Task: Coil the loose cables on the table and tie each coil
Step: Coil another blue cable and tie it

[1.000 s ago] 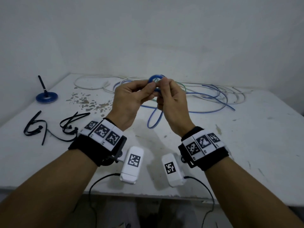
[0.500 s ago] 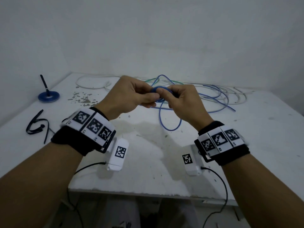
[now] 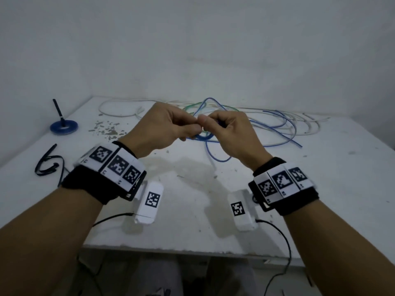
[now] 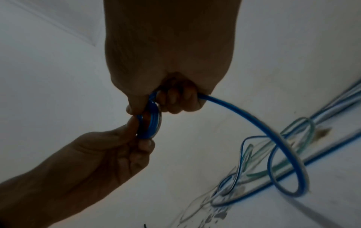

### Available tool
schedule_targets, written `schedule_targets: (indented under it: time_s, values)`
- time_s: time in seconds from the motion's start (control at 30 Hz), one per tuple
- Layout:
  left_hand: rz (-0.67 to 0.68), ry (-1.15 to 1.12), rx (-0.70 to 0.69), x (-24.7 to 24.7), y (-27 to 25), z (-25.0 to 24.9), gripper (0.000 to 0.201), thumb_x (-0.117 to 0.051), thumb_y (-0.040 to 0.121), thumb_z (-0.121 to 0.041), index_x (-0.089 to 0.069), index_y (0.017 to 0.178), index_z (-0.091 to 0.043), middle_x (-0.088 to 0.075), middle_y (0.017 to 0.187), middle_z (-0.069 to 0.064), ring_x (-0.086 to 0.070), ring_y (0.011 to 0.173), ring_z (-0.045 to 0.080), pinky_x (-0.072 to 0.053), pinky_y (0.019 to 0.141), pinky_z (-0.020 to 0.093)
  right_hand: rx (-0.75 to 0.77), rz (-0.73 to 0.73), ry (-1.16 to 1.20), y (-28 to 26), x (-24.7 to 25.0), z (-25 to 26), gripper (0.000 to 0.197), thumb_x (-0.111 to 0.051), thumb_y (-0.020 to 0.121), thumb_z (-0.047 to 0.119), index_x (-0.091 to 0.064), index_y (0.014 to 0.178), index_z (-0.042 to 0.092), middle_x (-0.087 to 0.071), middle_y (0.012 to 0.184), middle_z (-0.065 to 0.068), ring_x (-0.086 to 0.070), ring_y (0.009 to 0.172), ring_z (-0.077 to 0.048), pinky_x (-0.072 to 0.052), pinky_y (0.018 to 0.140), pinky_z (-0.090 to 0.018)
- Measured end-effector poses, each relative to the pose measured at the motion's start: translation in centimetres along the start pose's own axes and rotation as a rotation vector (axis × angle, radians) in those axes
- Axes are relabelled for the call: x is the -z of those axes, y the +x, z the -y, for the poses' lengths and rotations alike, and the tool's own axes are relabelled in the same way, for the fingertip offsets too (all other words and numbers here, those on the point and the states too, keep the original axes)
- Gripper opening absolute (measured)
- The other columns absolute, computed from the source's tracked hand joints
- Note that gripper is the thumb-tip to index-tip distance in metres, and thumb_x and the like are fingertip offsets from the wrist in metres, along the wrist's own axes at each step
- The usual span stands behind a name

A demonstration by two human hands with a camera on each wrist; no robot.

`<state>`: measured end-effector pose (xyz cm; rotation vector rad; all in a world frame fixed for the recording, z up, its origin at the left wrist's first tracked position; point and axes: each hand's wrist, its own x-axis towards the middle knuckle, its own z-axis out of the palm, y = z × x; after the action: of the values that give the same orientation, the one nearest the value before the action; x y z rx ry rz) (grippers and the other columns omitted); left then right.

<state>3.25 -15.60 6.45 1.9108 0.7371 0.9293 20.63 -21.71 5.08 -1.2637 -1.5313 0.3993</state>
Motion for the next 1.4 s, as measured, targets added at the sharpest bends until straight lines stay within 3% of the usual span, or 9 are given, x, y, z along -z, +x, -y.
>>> schedule_targets:
  time_s: [0.23, 0.5, 0.63, 0.8, 0.93, 1.03, 1.13, 1.23, 1.4]
  values:
    - [-0.212, -0.593, 0.029, -3.5, 0.2, -0.4, 0.011, -0.062, 0.091, -0.004, -0.072, 0.097, -0.004, -0.076, 0.081, 0.004, -0.072, 0.073, 0.015, -0.056, 0.071, 0.020, -0.135, -0.177, 0.430, 0.1, -2.9, 1.3, 0.038, -0.043, 0.106, 0.030, -0.052, 0.086, -0.001, -0.042, 0.065, -0.005, -0.037, 0.054, -0.014, -0.034, 0.047, -0.028]
    - [-0.002, -0.138, 0.001, -0.4, 0.1, 0.2, 0.015, -0.068, 0.089, -0.005, -0.075, 0.101, -0.011, -0.077, 0.087, 0.007, -0.074, 0.080, 0.020, -0.056, 0.069, 0.025, -0.018, 0.131, -0.052, 0.4, 0.1, 0.4, 0.039, -0.049, 0.104, 0.027, -0.043, 0.067, 0.019, -0.042, 0.058, 0.016, -0.039, 0.057, -0.003, -0.034, 0.058, -0.023]
    - [-0.088, -0.282, 0.005, -0.9, 0.4, 0.2, 0.017, -0.067, 0.088, -0.002, -0.074, 0.103, -0.007, -0.076, 0.090, 0.013, -0.074, 0.082, 0.027, -0.058, 0.074, 0.027, 0.010, 0.037, 0.020, 0.0, -0.9, 0.7, 0.035, -0.041, 0.106, 0.026, -0.049, 0.072, 0.025, -0.045, 0.058, 0.020, -0.041, 0.057, -0.001, -0.035, 0.060, -0.020]
    - [-0.123, -0.467, 0.050, -1.7, 0.0, 0.4, 0.019, -0.065, 0.090, -0.003, -0.072, 0.108, -0.006, -0.076, 0.090, 0.010, -0.074, 0.084, 0.024, -0.057, 0.074, 0.025, 0.087, -0.095, -0.009, -0.2, -1.7, 0.5, 0.033, -0.038, 0.106, 0.024, -0.053, 0.078, 0.015, -0.045, 0.066, 0.010, -0.041, 0.061, -0.007, -0.038, 0.060, -0.028]
    - [-0.009, -0.171, -0.004, -0.8, -0.3, -0.3, 0.020, -0.067, 0.090, -0.006, -0.072, 0.109, -0.009, -0.078, 0.084, 0.005, -0.075, 0.077, 0.023, -0.056, 0.064, 0.022, 0.129, 0.154, -0.336, 1.0, 0.1, 0.5, 0.034, -0.041, 0.106, 0.025, -0.057, 0.080, 0.011, -0.053, 0.067, 0.009, -0.049, 0.064, -0.007, -0.036, 0.063, -0.023]
    - [-0.085, -0.235, -0.002, -1.0, 0.3, -0.9, 0.018, -0.068, 0.089, -0.008, -0.073, 0.107, -0.006, -0.077, 0.088, 0.010, -0.075, 0.080, 0.027, -0.058, 0.067, 0.026, 0.043, 0.004, -0.085, 0.7, -0.3, 0.8, 0.038, -0.047, 0.104, 0.029, -0.061, 0.080, 0.003, -0.055, 0.065, 0.001, -0.049, 0.059, -0.010, -0.040, 0.060, -0.028]
    - [-0.185, -0.505, 0.055, -2.4, 0.6, -1.3, 0.022, -0.064, 0.092, -0.010, -0.071, 0.110, -0.001, -0.076, 0.097, 0.015, -0.074, 0.089, 0.028, -0.058, 0.074, 0.028, -0.081, -0.193, 0.320, 0.2, -2.3, 1.8, 0.037, -0.045, 0.105, 0.029, -0.063, 0.089, 0.001, -0.055, 0.068, 0.003, -0.048, 0.058, -0.001, -0.040, 0.056, -0.018]
    - [-0.110, -0.684, 0.141, -2.5, 0.5, -1.2, 0.020, -0.059, 0.095, -0.010, -0.069, 0.109, -0.001, -0.075, 0.098, 0.011, -0.073, 0.091, 0.022, -0.058, 0.079, 0.027, 0.043, -0.201, 0.146, 0.4, -2.4, 1.7, 0.034, -0.039, 0.107, 0.025, -0.055, 0.085, 0.006, -0.051, 0.070, 0.006, -0.046, 0.063, -0.005, -0.039, 0.060, -0.023]
    - [-0.045, 0.092, 0.046, 0.0, 0.1, -0.4, 0.006, -0.072, 0.088, -0.019, -0.077, 0.086, -0.018, -0.074, 0.074, 0.000, -0.063, 0.067, 0.005, -0.050, 0.068, 0.023, 0.105, 0.195, -0.334, 1.6, 1.1, 1.3, 0.040, -0.041, 0.106, 0.028, -0.049, 0.069, 0.015, -0.040, 0.060, 0.007, -0.038, 0.056, -0.005, -0.028, 0.055, -0.019]
